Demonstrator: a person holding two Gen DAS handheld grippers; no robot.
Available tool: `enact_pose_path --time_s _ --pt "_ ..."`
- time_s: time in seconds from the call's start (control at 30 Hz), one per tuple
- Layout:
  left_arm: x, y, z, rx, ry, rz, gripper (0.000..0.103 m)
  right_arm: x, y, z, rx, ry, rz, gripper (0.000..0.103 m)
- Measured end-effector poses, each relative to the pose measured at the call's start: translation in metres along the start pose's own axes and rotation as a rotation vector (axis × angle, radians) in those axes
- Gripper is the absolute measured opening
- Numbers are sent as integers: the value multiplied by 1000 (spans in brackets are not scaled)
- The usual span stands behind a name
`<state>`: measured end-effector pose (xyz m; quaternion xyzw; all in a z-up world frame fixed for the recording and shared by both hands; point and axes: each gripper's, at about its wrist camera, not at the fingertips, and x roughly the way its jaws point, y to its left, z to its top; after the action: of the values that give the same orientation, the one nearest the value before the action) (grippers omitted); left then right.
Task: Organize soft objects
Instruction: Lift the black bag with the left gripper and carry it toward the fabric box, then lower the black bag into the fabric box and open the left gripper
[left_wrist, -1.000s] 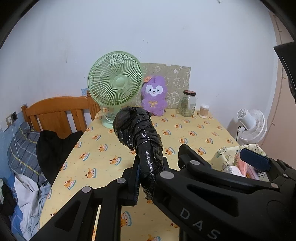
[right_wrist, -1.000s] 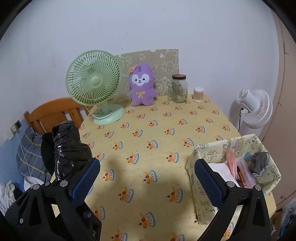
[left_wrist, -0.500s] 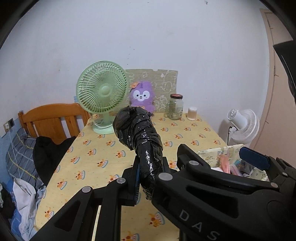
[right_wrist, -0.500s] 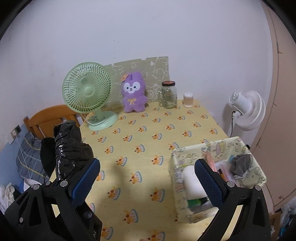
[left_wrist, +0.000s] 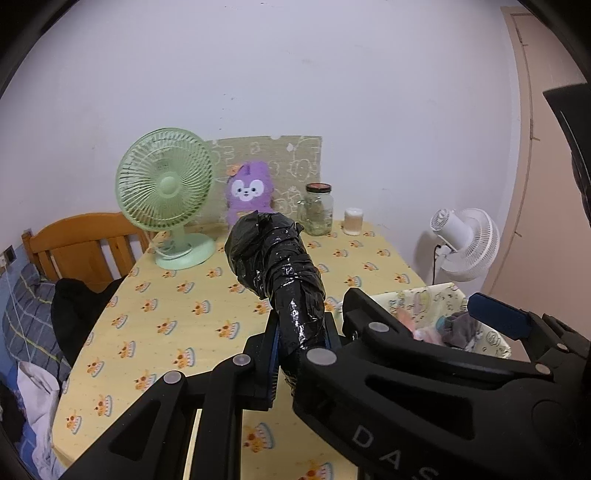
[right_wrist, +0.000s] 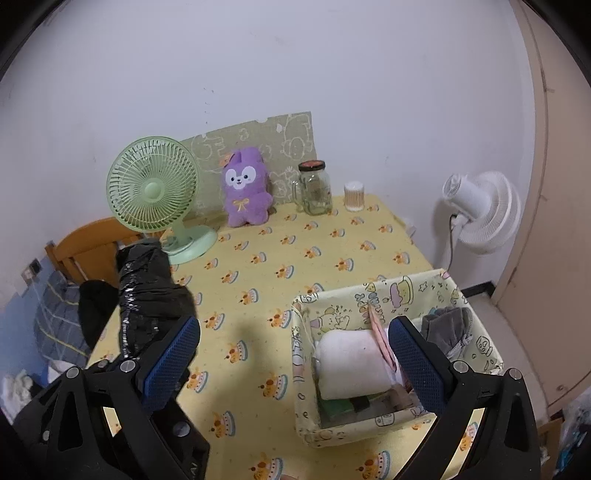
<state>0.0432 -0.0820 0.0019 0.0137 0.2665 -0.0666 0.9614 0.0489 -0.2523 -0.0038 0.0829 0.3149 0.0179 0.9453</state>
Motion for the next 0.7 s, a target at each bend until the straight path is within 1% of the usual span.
enact_pose_path --time_s 0.2,0.43,0.5,0.7 --pt "11 -25 1 16 18 -40 20 -1 -23 5 -25 -7 -52 103" --pt "32 -50 3 48 54 -56 21 8 -48 7 -93 -38 -88 103" --pt "39 -57 2 56 64 -55 21 12 -54 7 -89 -38 -90 103" --pt "64 -75 -4 77 110 -50 22 36 -80 4 -51 -3 -86 103"
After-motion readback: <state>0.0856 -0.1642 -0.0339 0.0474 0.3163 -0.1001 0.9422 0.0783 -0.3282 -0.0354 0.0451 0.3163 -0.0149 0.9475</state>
